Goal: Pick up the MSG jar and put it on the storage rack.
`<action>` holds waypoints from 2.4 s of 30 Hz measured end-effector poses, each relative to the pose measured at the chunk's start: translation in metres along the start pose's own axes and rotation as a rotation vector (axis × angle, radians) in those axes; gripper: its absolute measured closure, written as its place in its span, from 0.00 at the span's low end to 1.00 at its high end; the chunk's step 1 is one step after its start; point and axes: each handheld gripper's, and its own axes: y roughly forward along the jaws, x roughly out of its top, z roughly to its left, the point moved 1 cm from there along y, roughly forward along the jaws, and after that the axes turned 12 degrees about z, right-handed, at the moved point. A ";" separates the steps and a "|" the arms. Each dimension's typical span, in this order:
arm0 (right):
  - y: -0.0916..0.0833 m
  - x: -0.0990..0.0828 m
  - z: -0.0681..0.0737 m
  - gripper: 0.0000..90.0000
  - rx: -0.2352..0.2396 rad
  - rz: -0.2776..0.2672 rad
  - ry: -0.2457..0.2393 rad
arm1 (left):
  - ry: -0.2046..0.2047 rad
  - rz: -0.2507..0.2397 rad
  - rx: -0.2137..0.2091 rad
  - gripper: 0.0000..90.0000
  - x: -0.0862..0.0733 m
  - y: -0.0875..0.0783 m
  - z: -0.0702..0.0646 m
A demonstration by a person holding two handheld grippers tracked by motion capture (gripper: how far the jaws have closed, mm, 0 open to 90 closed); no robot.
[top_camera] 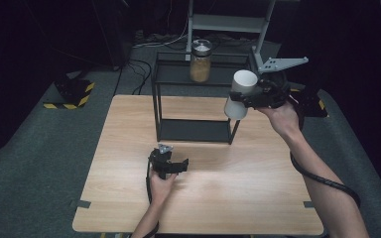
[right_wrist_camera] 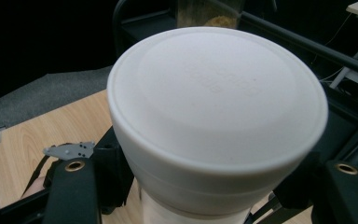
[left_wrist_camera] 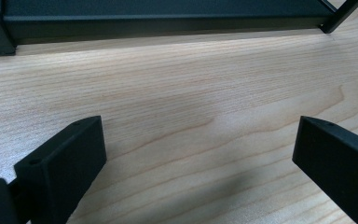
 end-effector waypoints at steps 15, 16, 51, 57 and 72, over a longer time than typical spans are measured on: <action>-0.005 0.029 -0.005 0.38 -0.020 -0.020 0.010 | 0.001 0.000 0.001 0.03 0.000 0.000 0.000; -0.006 0.031 -0.005 0.38 -0.022 -0.021 0.009 | 0.001 0.000 0.001 0.03 0.000 0.000 0.000; 0.024 0.080 -0.024 0.38 -0.128 0.005 0.139 | -0.005 -0.002 -0.004 0.03 0.000 0.000 0.001; 0.031 0.081 -0.028 0.38 -0.140 0.007 0.169 | -0.005 -0.002 -0.004 0.03 0.000 0.000 0.001; 0.036 0.087 -0.026 0.38 -0.159 0.014 0.169 | -0.002 0.000 0.002 0.03 0.000 0.000 -0.001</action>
